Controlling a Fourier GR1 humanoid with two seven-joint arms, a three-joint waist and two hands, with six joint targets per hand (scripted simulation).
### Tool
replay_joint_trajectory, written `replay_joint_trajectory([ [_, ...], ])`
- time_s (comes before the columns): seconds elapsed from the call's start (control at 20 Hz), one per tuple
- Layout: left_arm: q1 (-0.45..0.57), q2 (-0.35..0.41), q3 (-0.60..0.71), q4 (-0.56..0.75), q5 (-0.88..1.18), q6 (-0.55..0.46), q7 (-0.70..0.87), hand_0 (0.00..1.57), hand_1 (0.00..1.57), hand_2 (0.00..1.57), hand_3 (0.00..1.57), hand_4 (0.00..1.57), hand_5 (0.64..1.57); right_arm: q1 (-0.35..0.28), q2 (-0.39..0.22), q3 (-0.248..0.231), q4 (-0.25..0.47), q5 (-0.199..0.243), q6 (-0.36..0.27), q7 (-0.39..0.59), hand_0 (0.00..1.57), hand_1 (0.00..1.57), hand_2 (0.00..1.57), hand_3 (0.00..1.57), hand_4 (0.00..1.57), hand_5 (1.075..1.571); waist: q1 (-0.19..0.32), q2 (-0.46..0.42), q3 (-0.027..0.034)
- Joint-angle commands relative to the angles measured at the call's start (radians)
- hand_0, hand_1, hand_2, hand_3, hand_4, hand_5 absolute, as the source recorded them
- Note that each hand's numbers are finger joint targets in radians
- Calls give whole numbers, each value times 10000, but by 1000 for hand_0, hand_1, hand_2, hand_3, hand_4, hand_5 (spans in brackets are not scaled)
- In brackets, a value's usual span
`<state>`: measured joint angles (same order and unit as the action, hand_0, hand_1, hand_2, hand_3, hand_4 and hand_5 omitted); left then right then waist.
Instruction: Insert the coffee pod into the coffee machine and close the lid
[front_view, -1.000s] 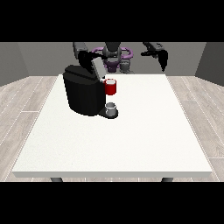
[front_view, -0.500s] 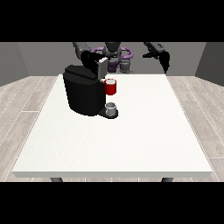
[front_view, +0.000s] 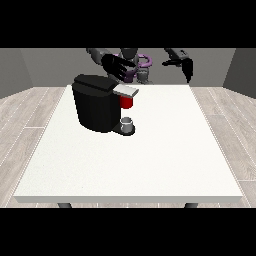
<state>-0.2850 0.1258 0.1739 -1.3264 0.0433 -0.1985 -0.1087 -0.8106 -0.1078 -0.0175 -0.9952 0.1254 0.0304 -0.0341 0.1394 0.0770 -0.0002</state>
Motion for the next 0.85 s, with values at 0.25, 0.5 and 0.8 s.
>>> replay_joint_trajectory([
  [0.25, 563, -291, -315, -334, -146, 111, -1032, 0, 0, 0, 0, 145, 1571, 350, 535, 185, -98, 30, 158, -749, 0, 0, 0, 0, 30, 1571, -112, -332, 2],
  [0.5, 901, -639, -494, -50, -217, 402, -619, 0, 0, 0, 0, 192, 1571, 1705, 1057, 1288, -934, -825, 502, -1076, 0, 0, 0, 0, 352, 1571, -597, -1403, 3],
  [0.8, 1518, -104, 82, 569, 5, 109, -1281, 0, 0, 0, 0, 192, 1571, 3695, 1073, 1601, -1798, -1901, -83, -1226, 0, 0, 0, 0, 157, 1571, -1367, -1710, 0],
])
